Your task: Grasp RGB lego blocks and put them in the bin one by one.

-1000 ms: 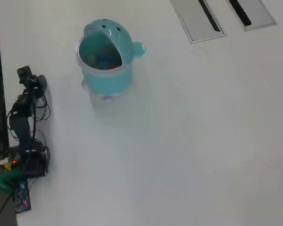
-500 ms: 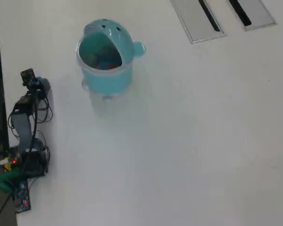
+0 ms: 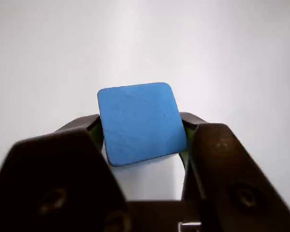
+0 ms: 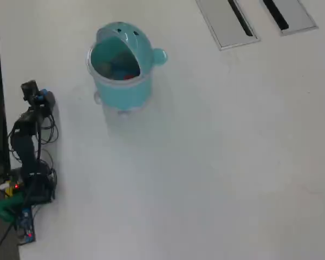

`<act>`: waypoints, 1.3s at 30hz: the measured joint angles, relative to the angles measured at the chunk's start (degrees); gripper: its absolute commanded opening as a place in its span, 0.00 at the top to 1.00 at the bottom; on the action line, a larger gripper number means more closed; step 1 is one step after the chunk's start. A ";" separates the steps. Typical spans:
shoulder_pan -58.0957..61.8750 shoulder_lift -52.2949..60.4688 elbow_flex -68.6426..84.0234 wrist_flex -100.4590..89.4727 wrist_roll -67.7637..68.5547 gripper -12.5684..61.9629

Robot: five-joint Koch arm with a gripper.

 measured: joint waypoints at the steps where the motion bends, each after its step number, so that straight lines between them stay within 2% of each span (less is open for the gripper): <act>1: 0.00 1.41 0.18 0.09 0.00 0.69; 17: 4.66 21.27 5.01 3.60 5.62 0.70; 35: 16.52 30.59 4.92 3.60 9.23 0.69; 36: 19.16 30.67 -3.60 3.96 10.20 0.69; 39: 21.18 30.41 -8.09 3.96 10.28 0.69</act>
